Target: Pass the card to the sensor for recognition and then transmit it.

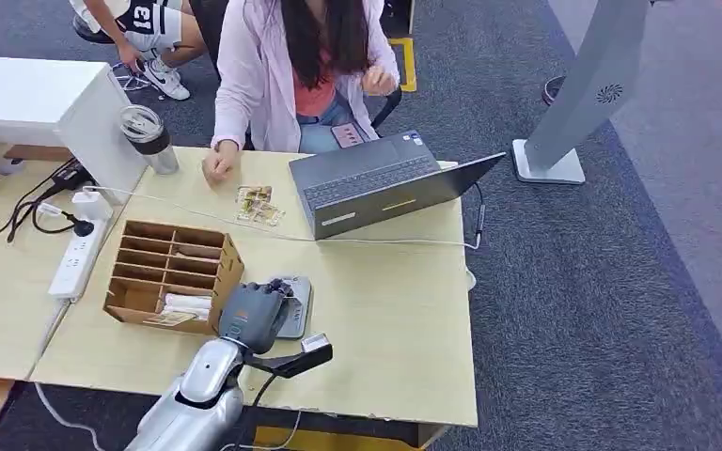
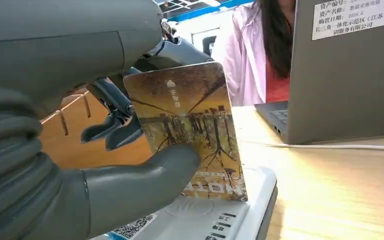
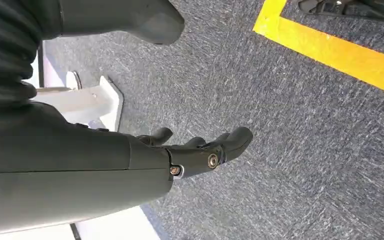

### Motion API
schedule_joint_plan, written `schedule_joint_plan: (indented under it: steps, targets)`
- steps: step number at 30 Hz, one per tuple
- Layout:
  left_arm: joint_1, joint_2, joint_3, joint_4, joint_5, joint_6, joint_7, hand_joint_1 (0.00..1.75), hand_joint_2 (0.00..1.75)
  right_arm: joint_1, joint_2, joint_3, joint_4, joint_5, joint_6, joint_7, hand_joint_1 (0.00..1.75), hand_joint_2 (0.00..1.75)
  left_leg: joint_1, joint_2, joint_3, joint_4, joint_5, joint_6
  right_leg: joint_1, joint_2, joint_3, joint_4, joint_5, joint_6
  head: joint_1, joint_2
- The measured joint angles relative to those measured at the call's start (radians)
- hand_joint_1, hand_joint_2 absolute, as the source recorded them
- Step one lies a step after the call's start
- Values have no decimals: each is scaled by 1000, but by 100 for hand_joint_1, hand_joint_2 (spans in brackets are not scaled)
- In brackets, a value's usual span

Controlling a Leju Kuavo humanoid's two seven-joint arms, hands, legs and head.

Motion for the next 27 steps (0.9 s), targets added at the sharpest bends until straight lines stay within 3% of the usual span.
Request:
schedule_joint_plan:
  steps: [13,16,22,27]
  targets:
    - [-13,11,0,12,7,3,-1,175,175,0,2,-2,0,3,0,-2,0,175,0,0,0,0,0,0,0,0,0,0,0,0,0,0]
    - [-21,17,1,14,2,30,28,175,175,0,2,-2,0,6,0,-2,0,175,0,0,0,0,0,0,0,0,0,0,0,0,0,0]
    - [-161,98,61,2,54,34,13,175,175,2,2,-2,0,18,0,-2,0,175,1,0,0,0,3,-2,1,0,-1,2,1,-1,0,0]
    - [-304,165,138,-36,91,-30,-24,175,175,5,2,-2,0,31,2,-8,0,175,1,0,0,0,3,-2,1,0,-1,3,2,-1,0,0]
